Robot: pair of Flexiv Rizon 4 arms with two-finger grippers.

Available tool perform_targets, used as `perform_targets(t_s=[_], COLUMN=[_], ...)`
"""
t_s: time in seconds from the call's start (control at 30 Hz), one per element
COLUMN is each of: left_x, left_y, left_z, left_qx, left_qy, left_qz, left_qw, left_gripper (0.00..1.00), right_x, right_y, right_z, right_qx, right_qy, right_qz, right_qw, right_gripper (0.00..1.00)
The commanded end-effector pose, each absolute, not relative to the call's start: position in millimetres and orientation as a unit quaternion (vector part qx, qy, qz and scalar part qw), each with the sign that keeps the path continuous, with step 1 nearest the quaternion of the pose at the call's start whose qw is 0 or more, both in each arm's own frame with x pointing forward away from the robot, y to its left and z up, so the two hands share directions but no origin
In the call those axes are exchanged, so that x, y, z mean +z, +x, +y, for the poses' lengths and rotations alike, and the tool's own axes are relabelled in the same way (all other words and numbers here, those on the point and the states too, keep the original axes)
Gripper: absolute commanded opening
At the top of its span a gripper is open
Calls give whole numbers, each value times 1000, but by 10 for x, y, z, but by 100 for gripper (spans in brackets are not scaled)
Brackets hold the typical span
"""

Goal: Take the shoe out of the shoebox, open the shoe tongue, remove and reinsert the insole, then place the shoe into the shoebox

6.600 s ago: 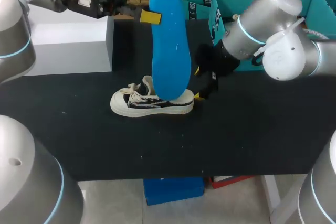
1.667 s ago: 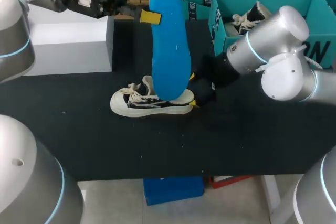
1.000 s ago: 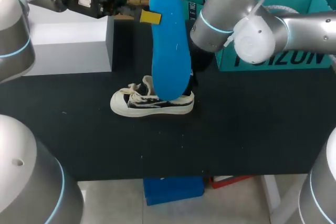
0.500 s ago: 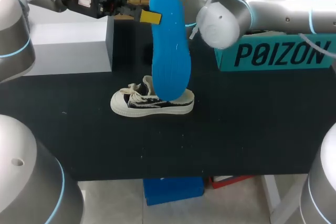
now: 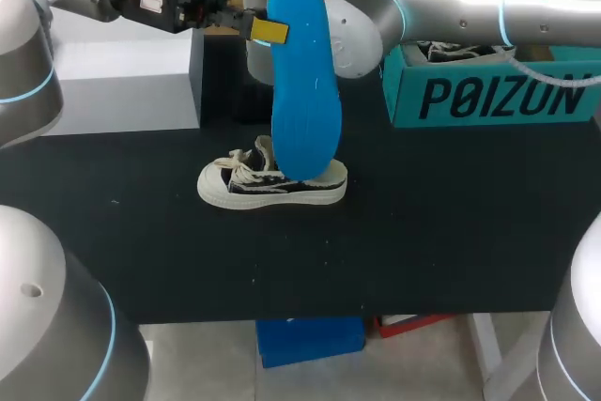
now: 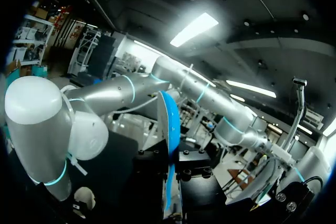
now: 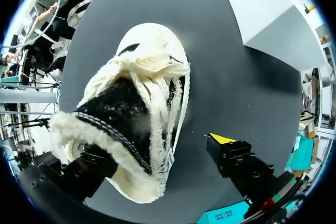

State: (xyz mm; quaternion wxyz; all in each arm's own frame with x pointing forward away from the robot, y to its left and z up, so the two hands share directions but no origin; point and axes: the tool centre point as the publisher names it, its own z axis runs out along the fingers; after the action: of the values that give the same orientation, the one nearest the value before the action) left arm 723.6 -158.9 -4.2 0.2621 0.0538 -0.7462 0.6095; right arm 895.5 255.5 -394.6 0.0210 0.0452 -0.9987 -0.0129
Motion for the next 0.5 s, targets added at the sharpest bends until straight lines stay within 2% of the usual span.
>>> perform_targets(t_s=[0.03,0.5], left_x=[-53,-53], left_y=[7228,7228], left_z=[-1600,-1600], left_qx=[610,610], left_qy=[55,55], left_qz=[-746,-746], left_qw=[260,260], left_gripper=[0,0], right_x=[-3990,-3990], right_y=[8959,8959], right_z=[2576,2576], right_qx=[-2,-2], right_qy=[48,48], right_qz=[-999,-999], right_qw=[25,25], right_gripper=[0,0])
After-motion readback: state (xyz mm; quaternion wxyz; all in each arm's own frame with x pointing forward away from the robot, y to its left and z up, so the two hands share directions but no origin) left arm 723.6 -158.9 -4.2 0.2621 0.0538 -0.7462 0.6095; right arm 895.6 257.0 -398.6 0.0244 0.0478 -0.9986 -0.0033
